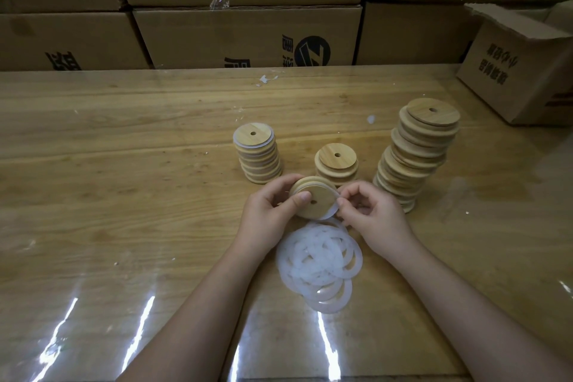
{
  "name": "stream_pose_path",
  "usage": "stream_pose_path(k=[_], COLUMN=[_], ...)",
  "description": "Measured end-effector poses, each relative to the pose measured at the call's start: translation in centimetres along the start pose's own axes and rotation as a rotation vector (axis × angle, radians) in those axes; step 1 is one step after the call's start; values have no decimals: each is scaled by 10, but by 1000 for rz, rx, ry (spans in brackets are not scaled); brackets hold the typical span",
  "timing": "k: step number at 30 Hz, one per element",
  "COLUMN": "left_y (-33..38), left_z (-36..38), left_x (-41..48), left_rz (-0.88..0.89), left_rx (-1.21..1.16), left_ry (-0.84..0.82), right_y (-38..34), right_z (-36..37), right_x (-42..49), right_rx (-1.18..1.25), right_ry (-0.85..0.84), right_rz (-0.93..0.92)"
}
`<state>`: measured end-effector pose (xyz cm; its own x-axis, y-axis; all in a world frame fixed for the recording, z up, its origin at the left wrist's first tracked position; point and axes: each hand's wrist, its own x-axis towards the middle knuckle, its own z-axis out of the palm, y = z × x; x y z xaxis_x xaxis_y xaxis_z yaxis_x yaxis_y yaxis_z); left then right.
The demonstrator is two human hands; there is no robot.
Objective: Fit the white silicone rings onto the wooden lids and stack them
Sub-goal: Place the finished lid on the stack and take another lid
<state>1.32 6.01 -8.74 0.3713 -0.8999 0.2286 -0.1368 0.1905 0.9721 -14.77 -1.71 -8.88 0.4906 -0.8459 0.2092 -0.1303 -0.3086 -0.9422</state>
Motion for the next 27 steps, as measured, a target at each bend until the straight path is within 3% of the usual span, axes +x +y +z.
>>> stream_pose_path(k=[11,27], left_y=[0,2], left_z=[-3,2], left_x=[1,-2], left_rz=[-50,30], left_rx=[-146,-23], left_ry=[5,21], right_y=[2,-2], right_z=[2,-2], right_x=[-1,-1], right_rx=[-219,-157], right_ry=[-45,1], right_rz=[-143,-145])
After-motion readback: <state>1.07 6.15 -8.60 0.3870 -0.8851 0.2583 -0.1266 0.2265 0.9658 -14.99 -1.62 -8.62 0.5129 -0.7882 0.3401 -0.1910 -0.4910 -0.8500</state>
